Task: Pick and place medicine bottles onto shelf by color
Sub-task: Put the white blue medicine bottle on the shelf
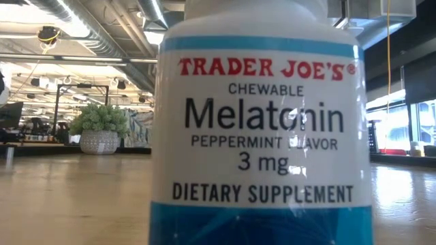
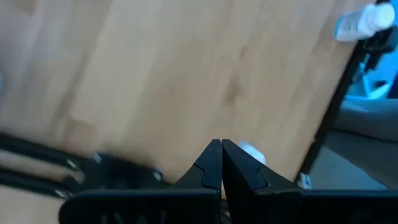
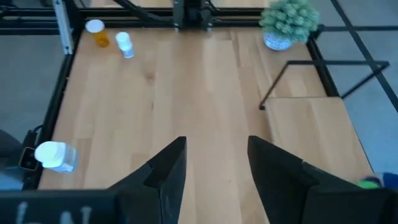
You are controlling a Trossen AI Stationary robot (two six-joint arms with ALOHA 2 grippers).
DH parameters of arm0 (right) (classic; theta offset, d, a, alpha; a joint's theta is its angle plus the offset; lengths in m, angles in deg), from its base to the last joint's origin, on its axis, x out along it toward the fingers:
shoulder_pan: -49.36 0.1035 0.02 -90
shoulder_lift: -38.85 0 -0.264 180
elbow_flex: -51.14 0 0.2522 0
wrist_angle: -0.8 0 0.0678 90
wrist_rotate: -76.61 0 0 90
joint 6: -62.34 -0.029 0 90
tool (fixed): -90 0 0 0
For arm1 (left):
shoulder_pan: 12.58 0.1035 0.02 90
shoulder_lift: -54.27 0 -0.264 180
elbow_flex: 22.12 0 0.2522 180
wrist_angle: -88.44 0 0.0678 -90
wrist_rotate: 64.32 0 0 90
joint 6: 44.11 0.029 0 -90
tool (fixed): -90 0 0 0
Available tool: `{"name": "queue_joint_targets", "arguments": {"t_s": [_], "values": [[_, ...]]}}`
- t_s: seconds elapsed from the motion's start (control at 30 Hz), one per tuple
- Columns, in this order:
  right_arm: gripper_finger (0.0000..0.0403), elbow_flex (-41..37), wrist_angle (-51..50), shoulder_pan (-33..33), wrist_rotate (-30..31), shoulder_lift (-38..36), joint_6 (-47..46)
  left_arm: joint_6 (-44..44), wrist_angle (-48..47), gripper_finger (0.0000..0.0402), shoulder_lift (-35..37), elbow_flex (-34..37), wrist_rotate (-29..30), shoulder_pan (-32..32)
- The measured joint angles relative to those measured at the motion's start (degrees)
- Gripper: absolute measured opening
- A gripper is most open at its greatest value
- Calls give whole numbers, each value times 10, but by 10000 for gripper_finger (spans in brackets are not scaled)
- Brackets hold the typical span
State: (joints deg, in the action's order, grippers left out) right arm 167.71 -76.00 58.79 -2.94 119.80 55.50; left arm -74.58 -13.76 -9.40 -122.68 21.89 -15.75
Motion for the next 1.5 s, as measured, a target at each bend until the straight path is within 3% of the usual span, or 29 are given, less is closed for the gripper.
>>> {"name": "queue_joint_targets", "arguments": {"t_s": [0.23, 0.37, 0.53, 0.73, 0.9, 1.0, 1.2, 1.5], "values": [[173, 0, 35, 10, -60, 21, 7, -139, -1, 0, 57, 70, 1, -120], [173, 0, 66, 10, -60, 37, -76, -171, 0, 0, 62, 93, 16, -162], [173, 0, 97, 1, -57, 49, -96, -186, 0, 0, 64, 100, 36, -195], [173, 0, 110, 1, -64, 68, -106, -188, 0, 0, 64, 100, 51, -213], [173, 0, 111, 30, -168, 91, -66, -189, 0, 0, 64, 100, 61, -223], [173, 0, 110, 62, -196, 113, -32, -189, 0, 0, 64, 100, 63, -226], [173, 0, 110, 106, -191, 164, -3, -189, 0, 0, 64, 100, 71, -226], [173, 0, 107, 117, -191, 226, -123, -186, 0, 0, 64, 100, 79, -225]]}}
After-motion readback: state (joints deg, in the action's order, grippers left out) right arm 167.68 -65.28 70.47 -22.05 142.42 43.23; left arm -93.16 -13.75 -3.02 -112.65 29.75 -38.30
